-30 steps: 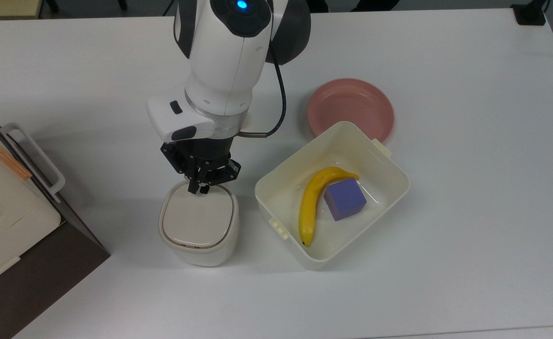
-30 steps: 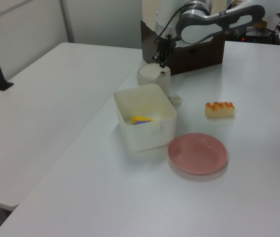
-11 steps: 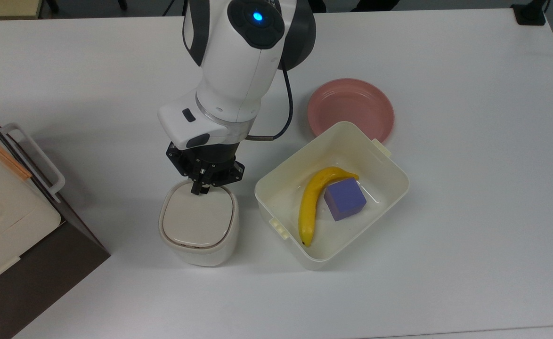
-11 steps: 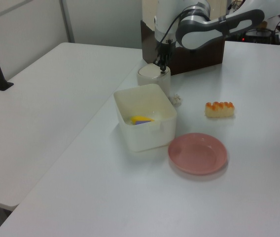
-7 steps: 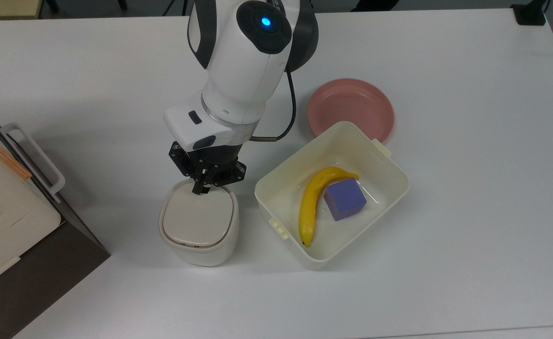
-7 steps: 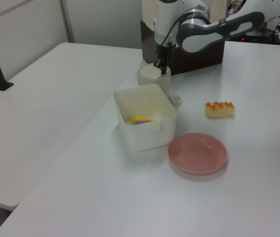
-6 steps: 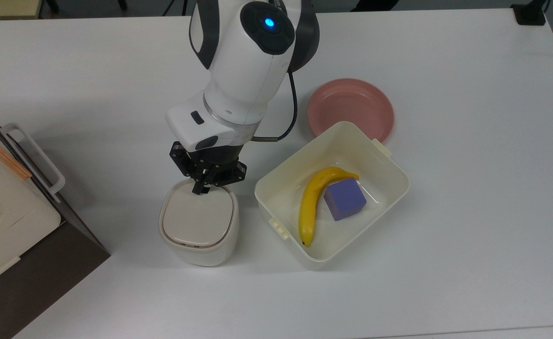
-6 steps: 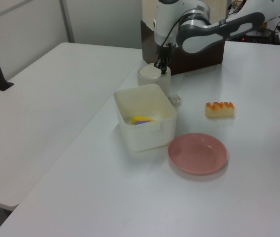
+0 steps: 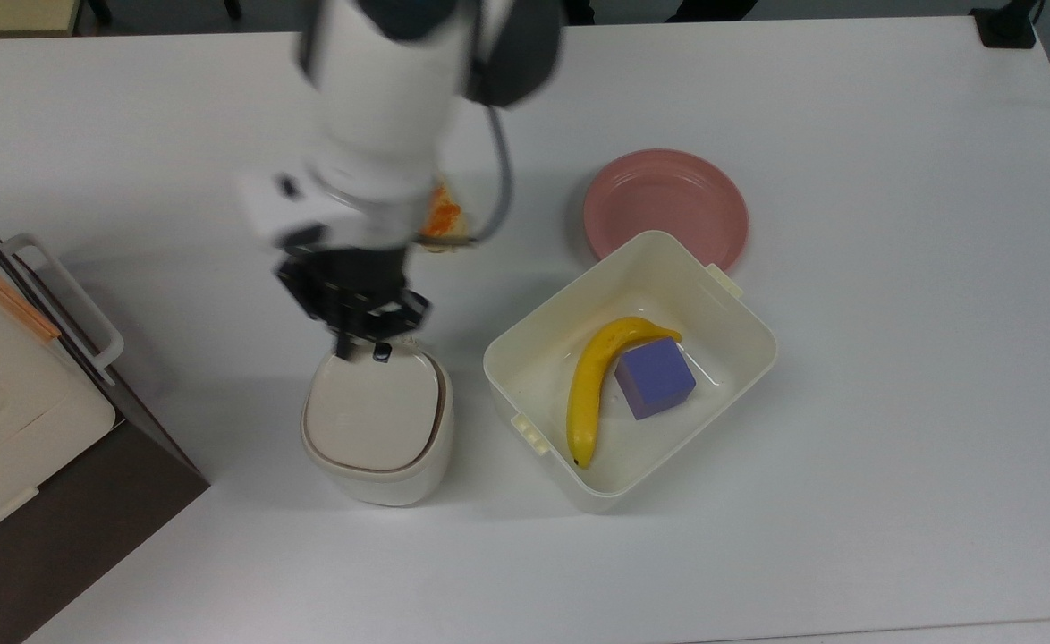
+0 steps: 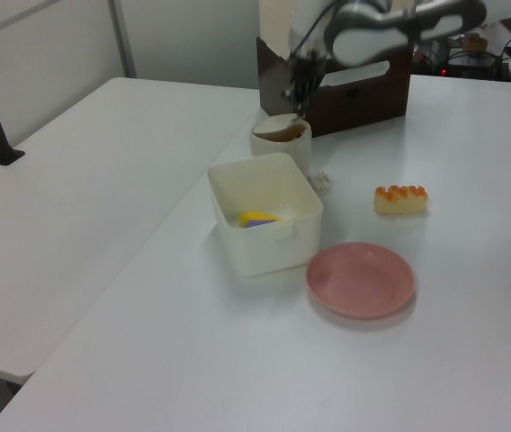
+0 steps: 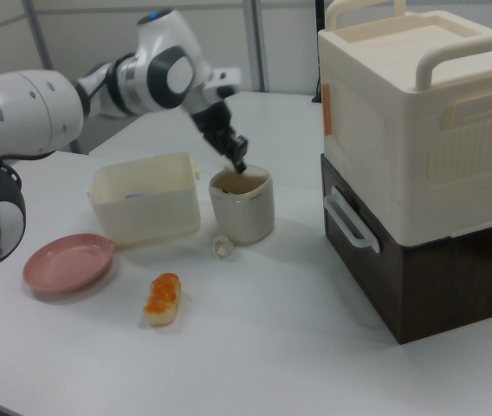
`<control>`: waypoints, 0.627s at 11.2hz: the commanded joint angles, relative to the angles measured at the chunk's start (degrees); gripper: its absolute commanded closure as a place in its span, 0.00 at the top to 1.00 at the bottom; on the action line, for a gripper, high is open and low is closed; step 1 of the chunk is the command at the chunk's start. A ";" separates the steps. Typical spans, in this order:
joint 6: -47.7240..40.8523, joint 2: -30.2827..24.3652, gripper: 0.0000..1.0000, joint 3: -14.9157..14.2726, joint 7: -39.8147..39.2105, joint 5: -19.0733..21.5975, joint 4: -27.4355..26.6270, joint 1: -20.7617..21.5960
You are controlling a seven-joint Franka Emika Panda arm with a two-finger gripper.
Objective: Open the trash can
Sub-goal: 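Pull the lid edge up and back to flip the lid open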
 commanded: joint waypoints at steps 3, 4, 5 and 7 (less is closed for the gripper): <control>-10.20 -10.84 0.00 -0.30 -17.17 17.80 -1.40 -9.62; -13.17 -11.81 0.00 -0.38 -19.73 18.00 -1.58 -9.89; -16.08 -12.60 0.00 -0.30 -21.67 18.17 -1.75 -9.89; -19.08 -15.15 0.01 -0.38 -22.91 18.26 -2.98 -9.72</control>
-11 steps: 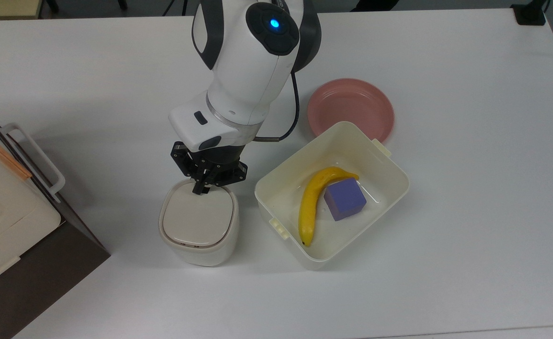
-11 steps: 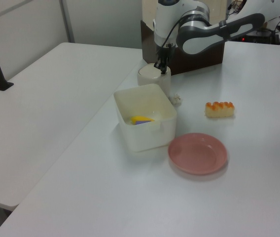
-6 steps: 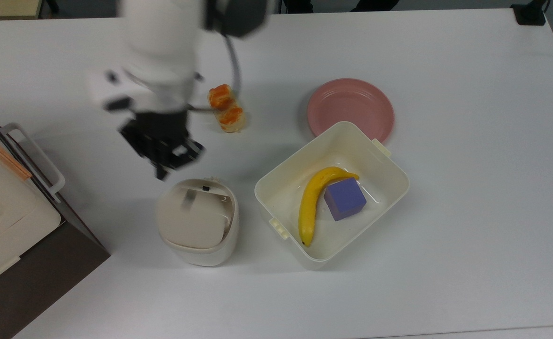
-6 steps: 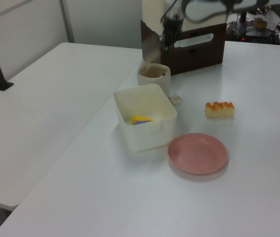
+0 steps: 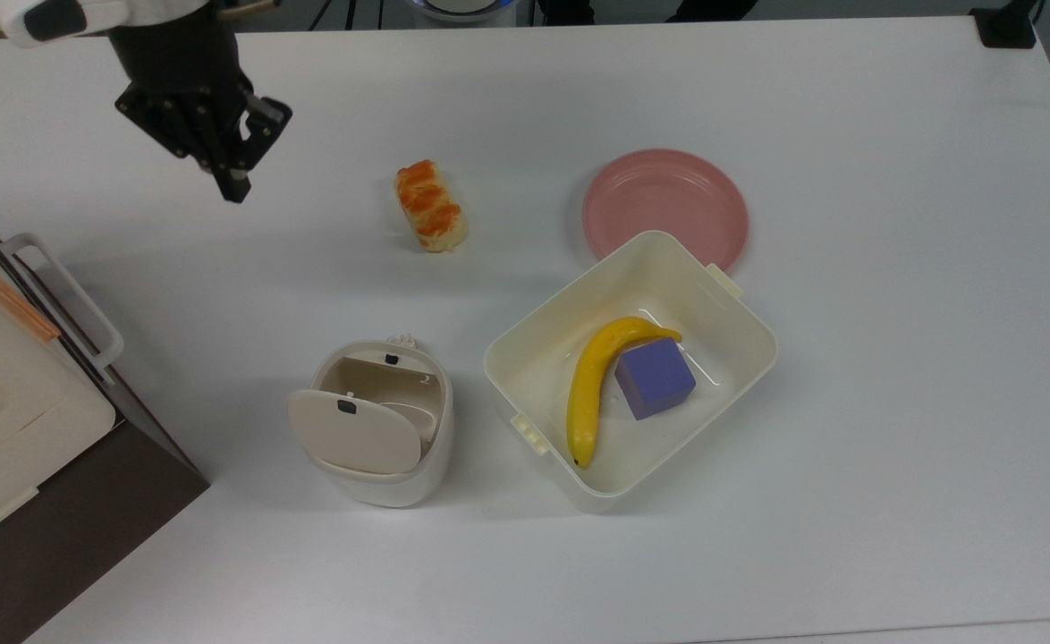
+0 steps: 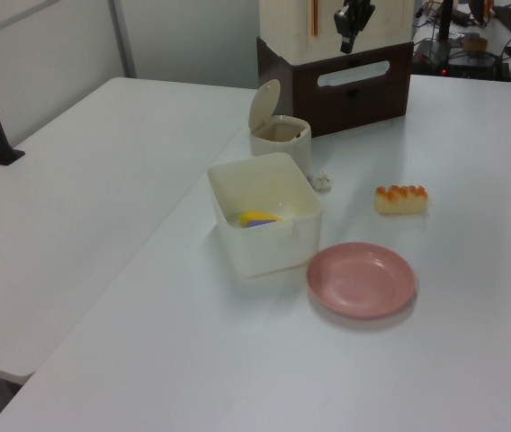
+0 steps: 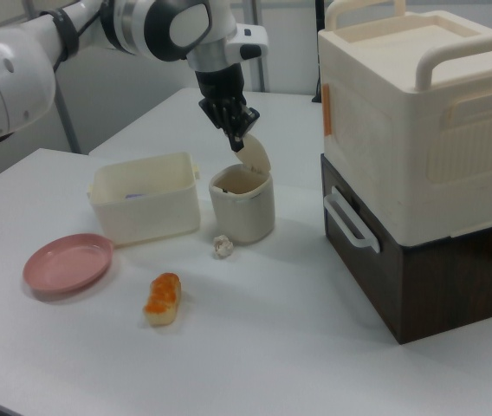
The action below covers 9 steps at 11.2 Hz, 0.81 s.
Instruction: Open the trash can
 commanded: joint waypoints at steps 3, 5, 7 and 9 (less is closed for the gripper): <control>-8.09 -7.26 1.00 -0.56 -1.89 0.87 -5.70 1.38; -8.02 -9.63 1.00 -1.34 -1.90 0.78 -8.42 2.17; -7.84 -11.66 1.00 -1.52 -2.68 0.52 -11.05 2.61; -7.84 -13.94 1.00 -2.75 -2.60 0.77 -13.00 3.31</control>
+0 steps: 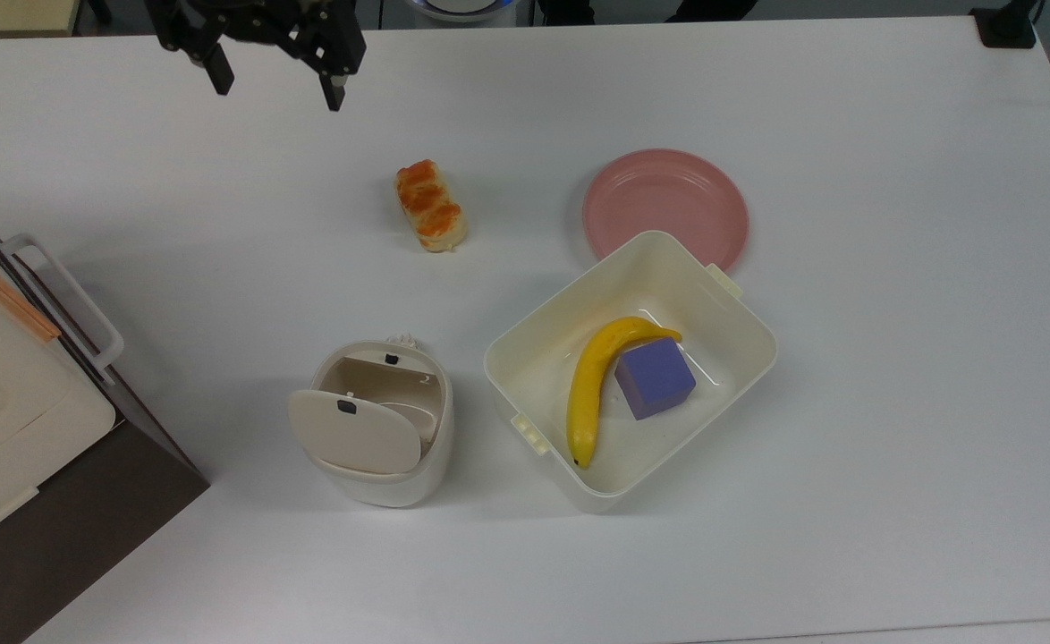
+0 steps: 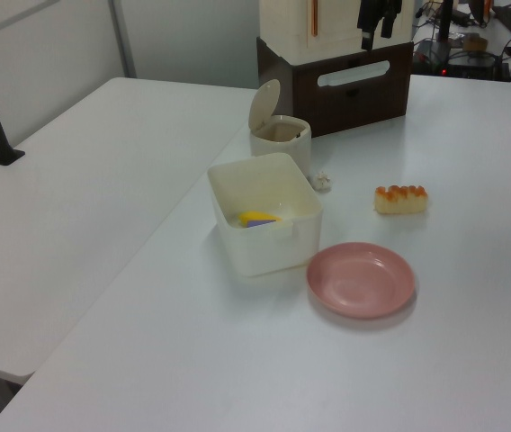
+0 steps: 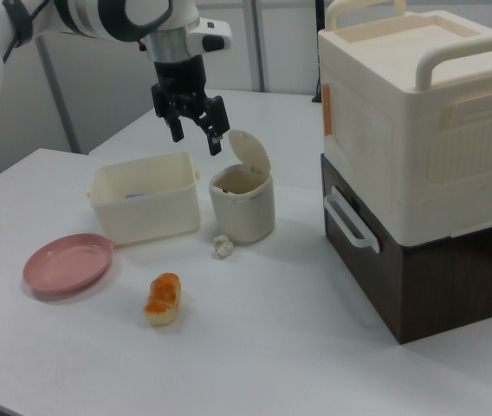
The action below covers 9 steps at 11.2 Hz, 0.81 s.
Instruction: Open the trash can
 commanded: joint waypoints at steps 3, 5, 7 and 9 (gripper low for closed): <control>0.93 -8.47 1.00 -4.05 -1.01 0.87 -9.67 4.48; 3.21 -9.71 1.00 -4.58 -0.57 0.87 -11.96 6.15; 5.94 -11.65 1.00 -5.37 1.52 1.05 -15.66 7.39; 6.21 -11.56 1.00 -5.37 2.59 1.22 -15.58 7.39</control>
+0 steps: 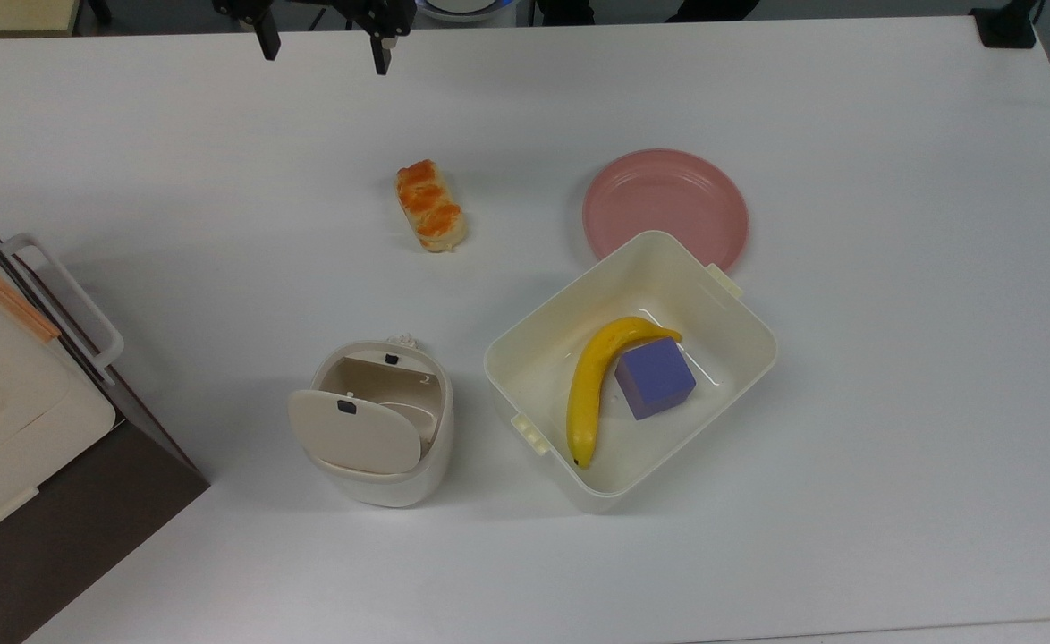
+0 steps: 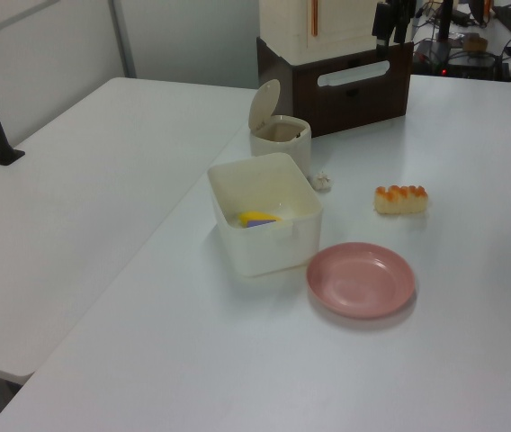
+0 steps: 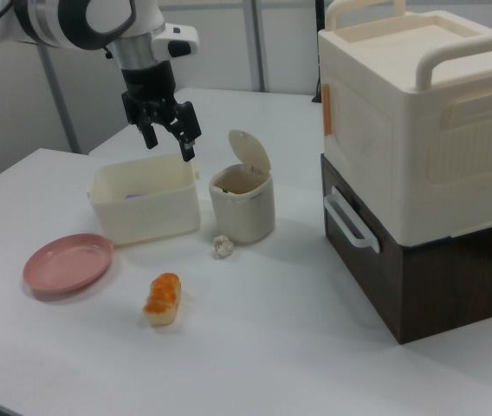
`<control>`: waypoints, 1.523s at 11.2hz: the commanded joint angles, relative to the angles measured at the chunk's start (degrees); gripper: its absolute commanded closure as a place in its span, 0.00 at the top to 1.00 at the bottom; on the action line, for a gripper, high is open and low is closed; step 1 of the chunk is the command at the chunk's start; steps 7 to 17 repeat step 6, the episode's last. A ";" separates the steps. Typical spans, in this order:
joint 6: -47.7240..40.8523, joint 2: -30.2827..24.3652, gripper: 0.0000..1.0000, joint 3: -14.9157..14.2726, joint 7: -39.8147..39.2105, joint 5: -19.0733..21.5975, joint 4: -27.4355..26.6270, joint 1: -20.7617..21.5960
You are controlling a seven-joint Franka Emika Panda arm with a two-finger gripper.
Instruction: Open the trash can
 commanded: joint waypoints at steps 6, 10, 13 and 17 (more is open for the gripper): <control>2.12 -2.70 1.00 -1.73 1.37 1.31 -4.10 1.47; 2.12 -2.70 1.00 -1.73 1.37 1.31 -4.10 1.47; 2.12 -2.70 1.00 -1.73 1.37 1.31 -4.10 1.47; 2.12 -2.70 1.00 -1.73 1.37 1.31 -4.10 1.47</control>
